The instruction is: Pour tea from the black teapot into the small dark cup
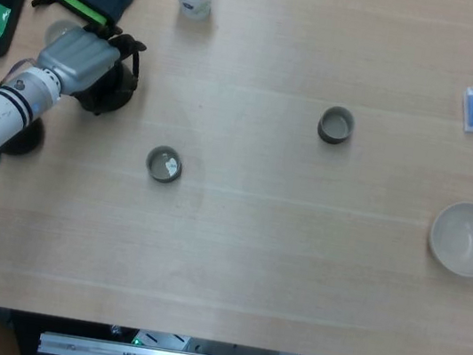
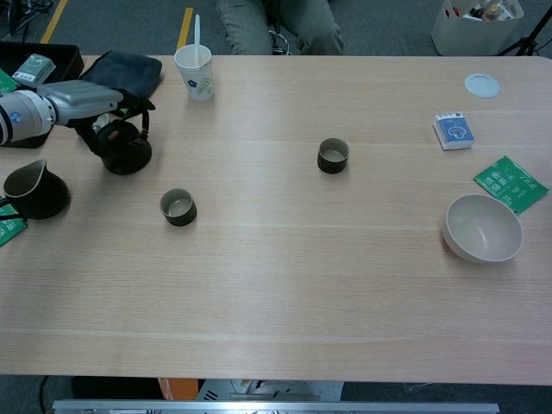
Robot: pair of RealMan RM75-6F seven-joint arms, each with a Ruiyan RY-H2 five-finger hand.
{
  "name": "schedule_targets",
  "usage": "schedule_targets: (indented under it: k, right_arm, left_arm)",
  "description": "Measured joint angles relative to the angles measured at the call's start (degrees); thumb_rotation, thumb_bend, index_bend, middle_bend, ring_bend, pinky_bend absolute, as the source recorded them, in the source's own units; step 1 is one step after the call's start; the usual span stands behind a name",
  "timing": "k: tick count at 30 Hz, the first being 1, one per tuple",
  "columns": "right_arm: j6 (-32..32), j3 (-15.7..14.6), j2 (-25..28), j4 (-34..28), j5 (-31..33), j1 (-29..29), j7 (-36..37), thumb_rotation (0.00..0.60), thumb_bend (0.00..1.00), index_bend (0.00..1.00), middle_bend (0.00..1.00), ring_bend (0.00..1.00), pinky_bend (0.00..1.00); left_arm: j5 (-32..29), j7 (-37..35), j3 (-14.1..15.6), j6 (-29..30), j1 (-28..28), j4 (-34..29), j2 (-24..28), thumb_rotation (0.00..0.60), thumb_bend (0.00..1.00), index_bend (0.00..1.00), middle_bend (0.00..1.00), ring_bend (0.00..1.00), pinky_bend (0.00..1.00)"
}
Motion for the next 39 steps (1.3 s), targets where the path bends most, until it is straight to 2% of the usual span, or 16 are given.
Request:
schedule_targets:
  k: [8,16,25,33,39]
  right_arm:
    - [0.4,-0.1,0.0,0.2,-0.2,-0.3,0.6,0.600,0.21,0.26,0.29,0.21,0.31]
    - [0.4,-0.1,-0.1,0.7,-0.4,-0.3,1.3,0.600,0.21,0.26,0.29,0.21,0.31]
    - [0.7,-0.1,0.0,1.2,-0.5,-0.5,2.1,0.600,0.21,0.26,0.29,0.21,0.31]
    - [0.9,-0.3,-0.2,1.8,-0.7,-0.7,3.0,0.600,0.21,0.26,0.29,0.21,0.31]
    - [1.4,-0.5,0.1,2.3,-0.9,-1.2,3.9,0.600,0.21,0.26,0.29,0.21,0.31]
  left_arm:
    - [-2.5,4.9,0.0,-1.9,-0.6,-0.8,0.9,0.600,0.24,0.14,0.25,0.12,0.10]
    - [-9.1,11.2,-0.5,-3.8,-0.7,-3.1,2.2,0.600,0.24,0.14,0.27,0.13,0.10]
    - [-13.8,15.3,-1.5,-2.5,-0.3,-6.4,3.5,0.600,0.24,0.13,0.26,0.13,0.10]
    - [-15.0,17.4,-1.5,-0.7,0.2,-10.1,5.1,0.600,0.24,0.01,0.14,0.10,0.10]
    - [-13.9,18.0,-1.6,1.4,0.6,-10.4,3.5,0.600,0.24,0.00,0.03,0.02,0.10]
